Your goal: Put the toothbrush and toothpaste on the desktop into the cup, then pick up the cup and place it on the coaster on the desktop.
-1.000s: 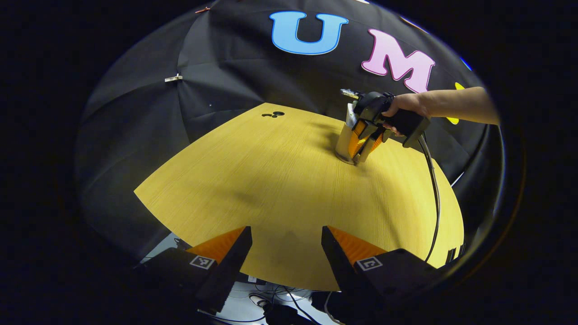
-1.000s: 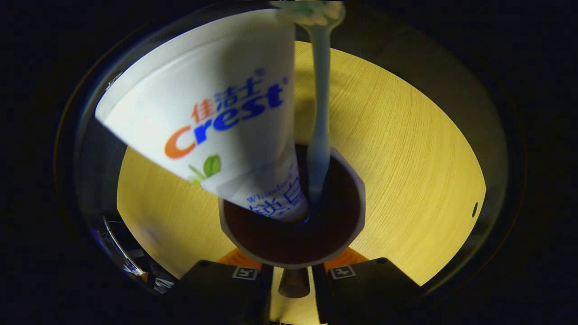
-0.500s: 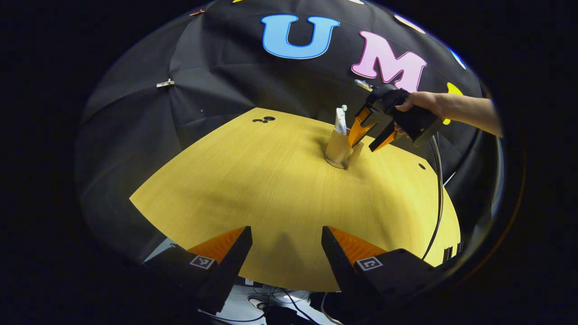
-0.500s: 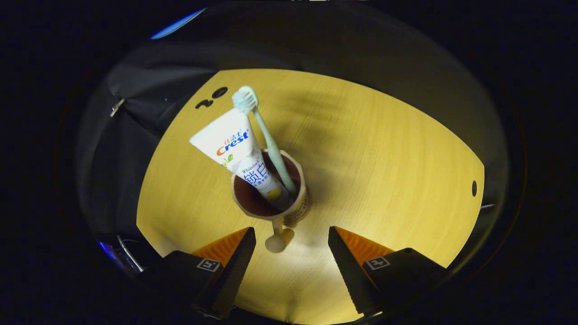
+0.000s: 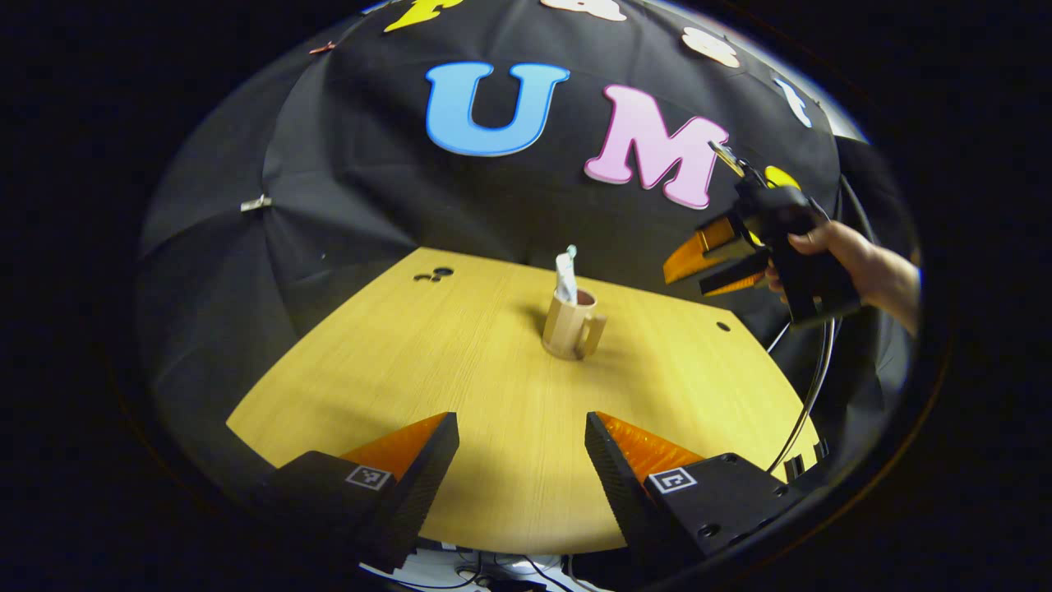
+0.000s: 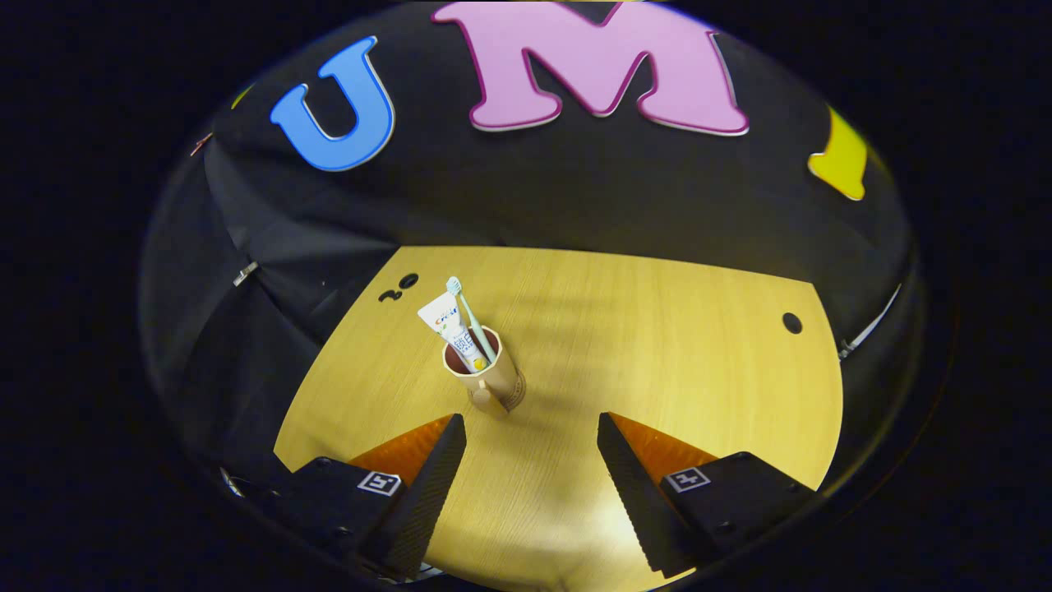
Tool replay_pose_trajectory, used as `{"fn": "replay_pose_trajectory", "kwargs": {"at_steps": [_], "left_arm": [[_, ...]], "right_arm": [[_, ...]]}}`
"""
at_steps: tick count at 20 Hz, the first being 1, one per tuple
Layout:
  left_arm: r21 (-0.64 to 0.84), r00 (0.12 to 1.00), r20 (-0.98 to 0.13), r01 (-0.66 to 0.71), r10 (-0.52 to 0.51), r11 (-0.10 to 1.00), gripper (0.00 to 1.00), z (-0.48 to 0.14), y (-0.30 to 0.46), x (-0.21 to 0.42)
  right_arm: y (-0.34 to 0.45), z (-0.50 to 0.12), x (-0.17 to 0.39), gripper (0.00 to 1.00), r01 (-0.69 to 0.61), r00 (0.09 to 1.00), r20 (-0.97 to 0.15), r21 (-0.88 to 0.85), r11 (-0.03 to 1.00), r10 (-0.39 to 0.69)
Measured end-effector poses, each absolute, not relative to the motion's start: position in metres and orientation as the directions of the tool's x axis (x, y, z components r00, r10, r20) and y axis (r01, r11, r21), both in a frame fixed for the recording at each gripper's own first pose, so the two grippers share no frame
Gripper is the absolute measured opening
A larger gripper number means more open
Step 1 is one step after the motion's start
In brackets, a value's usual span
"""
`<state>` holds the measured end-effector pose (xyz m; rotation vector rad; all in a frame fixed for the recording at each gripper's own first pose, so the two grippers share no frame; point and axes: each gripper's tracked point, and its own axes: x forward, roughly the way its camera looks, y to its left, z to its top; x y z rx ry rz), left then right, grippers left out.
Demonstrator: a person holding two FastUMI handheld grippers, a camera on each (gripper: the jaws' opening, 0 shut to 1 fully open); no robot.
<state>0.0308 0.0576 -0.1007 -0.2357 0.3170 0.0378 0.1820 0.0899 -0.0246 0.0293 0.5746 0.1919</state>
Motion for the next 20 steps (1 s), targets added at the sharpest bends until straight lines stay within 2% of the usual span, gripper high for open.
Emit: {"fn": "replay_pose_trajectory", "kwargs": {"at_steps": [8,14,17,20], "left_arm": [[-0.130,0.988,-0.148,0.025,-0.044,0.991,0.98,-0.011,0.034,0.043],[-0.131,0.997,-0.067,-0.056,0.048,0.990,0.98,0.008,0.020,0.035],[-0.105,0.997,-0.060,-0.057,0.051,0.993,0.98,0.008,0.004,0.026],[-0.081,1.000,-0.022,-0.021,0.019,0.996,0.98,0.015,-0.017,0.021]], "right_arm": [[0.034,0.031,0.071,0.99,-0.035,0.974,-0.220,0.043,0.998,0.044],[0.002,0.053,-0.001,0.98,0.071,0.997,-0.044,0.090,0.993,-0.067],[-0.009,0.062,-0.025,0.98,0.111,0.993,0.033,0.042,0.993,-0.112],[-0.016,0.051,-0.041,0.98,0.129,0.990,0.058,-0.008,0.992,-0.128]]}}
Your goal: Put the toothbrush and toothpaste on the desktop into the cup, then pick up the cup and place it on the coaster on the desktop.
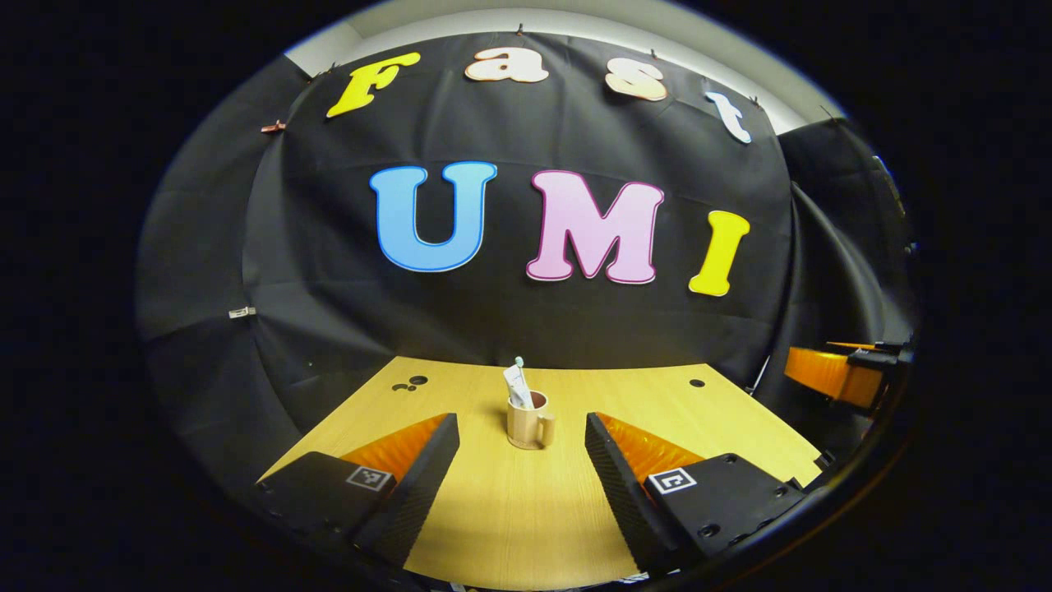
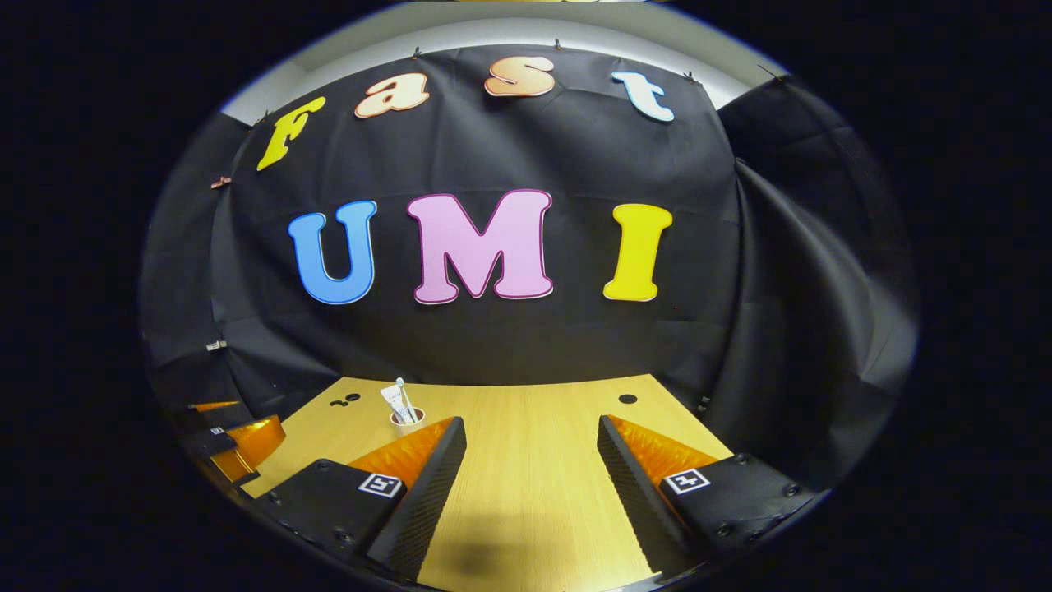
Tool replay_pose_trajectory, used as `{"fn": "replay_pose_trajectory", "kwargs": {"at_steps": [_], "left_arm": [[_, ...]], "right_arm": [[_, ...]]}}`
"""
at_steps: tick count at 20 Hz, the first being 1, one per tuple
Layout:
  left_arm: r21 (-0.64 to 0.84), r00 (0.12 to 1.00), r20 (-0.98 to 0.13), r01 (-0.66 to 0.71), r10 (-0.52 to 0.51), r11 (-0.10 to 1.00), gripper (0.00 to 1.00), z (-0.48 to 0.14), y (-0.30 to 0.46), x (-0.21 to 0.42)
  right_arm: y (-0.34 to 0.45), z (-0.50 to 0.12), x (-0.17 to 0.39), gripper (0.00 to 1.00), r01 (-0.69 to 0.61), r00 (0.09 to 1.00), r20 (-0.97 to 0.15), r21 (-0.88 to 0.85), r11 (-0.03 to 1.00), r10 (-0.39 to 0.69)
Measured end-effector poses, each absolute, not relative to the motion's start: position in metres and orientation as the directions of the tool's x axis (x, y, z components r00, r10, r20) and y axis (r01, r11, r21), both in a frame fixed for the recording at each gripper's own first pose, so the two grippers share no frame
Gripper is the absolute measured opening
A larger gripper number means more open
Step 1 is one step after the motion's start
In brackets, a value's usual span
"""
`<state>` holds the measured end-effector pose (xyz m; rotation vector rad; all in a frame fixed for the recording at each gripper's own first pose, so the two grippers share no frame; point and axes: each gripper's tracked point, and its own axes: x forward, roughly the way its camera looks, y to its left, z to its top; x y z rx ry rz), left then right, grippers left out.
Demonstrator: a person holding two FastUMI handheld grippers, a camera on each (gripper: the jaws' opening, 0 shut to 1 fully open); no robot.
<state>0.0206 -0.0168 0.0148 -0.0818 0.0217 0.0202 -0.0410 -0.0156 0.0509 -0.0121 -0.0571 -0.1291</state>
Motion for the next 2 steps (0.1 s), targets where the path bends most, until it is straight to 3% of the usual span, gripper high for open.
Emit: {"fn": "replay_pose_trajectory", "kwargs": {"at_steps": [2], "left_arm": [[-0.062,1.000,-0.020,-0.008,0.006,0.998,0.98,0.0188,-0.0225,0.0206]], "right_arm": [[-0.0124,0.0378,-0.0451,0.98,0.109,0.994,0.028,-0.067,0.992,-0.107]]}}
